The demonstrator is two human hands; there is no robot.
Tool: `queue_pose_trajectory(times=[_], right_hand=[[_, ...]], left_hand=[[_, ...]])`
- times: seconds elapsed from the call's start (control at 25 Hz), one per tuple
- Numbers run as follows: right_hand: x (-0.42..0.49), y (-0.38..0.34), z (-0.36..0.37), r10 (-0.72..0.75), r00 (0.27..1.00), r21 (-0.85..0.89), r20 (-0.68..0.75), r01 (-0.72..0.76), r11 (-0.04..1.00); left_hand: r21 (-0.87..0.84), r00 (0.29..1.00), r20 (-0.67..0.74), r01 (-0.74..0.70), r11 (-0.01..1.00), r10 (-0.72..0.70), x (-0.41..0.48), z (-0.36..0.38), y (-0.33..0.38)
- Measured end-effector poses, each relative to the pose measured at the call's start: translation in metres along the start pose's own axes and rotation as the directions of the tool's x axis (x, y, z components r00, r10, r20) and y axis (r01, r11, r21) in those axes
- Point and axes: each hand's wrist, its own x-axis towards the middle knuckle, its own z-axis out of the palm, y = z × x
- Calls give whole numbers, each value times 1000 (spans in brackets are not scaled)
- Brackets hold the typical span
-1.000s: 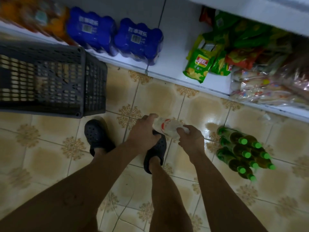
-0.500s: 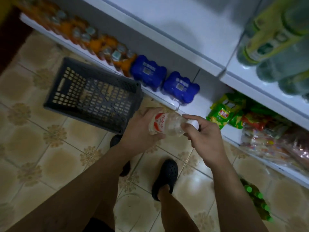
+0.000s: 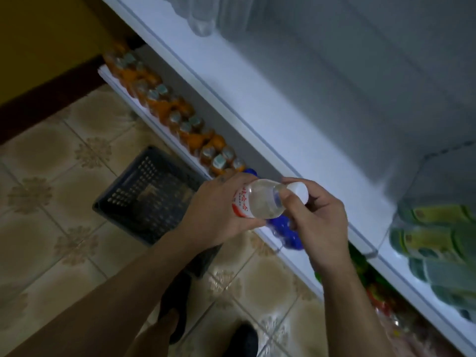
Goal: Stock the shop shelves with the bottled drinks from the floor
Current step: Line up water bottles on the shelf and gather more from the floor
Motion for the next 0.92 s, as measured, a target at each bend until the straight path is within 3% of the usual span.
queue_pose_trajectory(times=[0.2,0.4,0.6,0.76,0.92], right_hand=[[50,-45,58,-73,997,-95,22,75,993],[111,-80,87,-117,992,-174,44,123,977],[181,-105,100,-203,977,-150,63,211,966],[243,-110,115,-241,969,-195,58,248,949],[303,-117,135,-350,937,-283,-1,335,899]], left_hand=[[-178,944,-310,61,982,-115,49,-46,-4],[-173,883,-464,-7,985,-75,107,-69,9],[-246,869,-476,21,969,-139,163,-87,14],[-76,923,-369,84,994,-106,196,-110,8],[-124,884,-395,218,968,-250,211,-115,-15]])
